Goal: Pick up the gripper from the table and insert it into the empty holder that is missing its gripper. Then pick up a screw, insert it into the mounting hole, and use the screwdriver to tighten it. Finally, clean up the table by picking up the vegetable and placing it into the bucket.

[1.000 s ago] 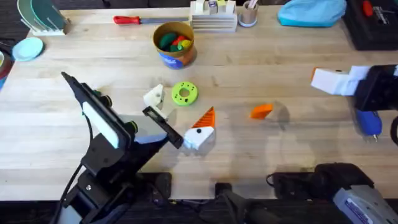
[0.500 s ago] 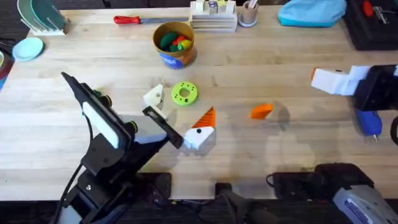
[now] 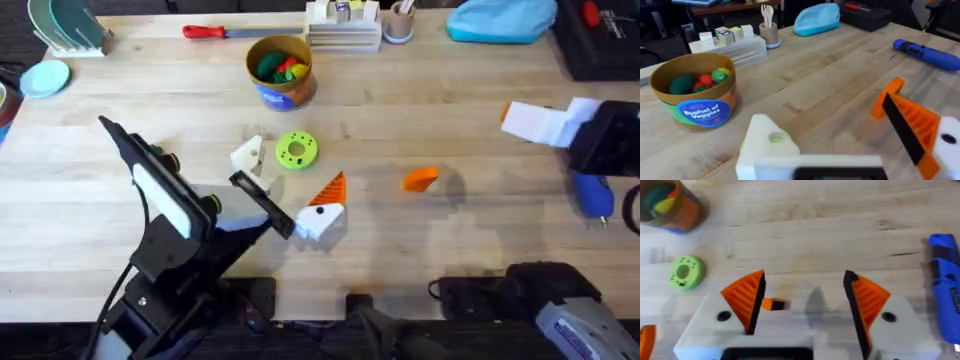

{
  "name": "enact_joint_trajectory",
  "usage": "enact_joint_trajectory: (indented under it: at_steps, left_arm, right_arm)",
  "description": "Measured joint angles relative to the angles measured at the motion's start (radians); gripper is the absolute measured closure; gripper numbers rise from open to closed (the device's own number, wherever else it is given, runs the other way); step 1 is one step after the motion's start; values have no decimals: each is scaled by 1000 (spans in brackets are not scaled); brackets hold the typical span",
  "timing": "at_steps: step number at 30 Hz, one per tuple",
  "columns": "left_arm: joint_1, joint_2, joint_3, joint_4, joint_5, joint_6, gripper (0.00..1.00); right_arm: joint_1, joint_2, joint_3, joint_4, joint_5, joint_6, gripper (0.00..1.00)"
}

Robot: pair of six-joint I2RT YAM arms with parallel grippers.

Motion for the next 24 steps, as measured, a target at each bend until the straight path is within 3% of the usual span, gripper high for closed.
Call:
enact_joint_trajectory:
  at_steps: [7,11,17,24]
  left_arm:
    - [0,0,0,0,0,0,8]
    - [0,0,0,0,1,0,8]
    - [0,0,0,1,24,0,8]
    - [0,0,0,8,88,0,8]
  right_arm:
    - [29,80,7,-61,-120,-56,93]
    - [142,243,10,-131,-132,-153,94]
    - [353,437,10,-172,-49,-346,93]
    - [454,537,14,-132,2,-635,91]
